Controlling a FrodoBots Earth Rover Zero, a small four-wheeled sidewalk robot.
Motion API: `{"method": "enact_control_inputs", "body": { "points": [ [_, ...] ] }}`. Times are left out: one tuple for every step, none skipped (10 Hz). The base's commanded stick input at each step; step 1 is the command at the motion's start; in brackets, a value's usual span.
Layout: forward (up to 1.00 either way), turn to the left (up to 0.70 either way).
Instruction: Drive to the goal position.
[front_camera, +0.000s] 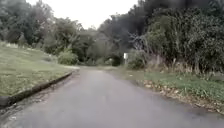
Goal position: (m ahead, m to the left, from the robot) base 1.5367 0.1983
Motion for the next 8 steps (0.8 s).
{"method": "enact_control_inputs", "body": {
  "points": [
    [0.50,0.50],
    [0.50,0.50],
    [0.50,0.32],
    [0.50,0.13],
    [0.50,0.00],
    [0.50,0.00],
    [0.49,0.00],
    [0.28,-0.06]
  ]
}}
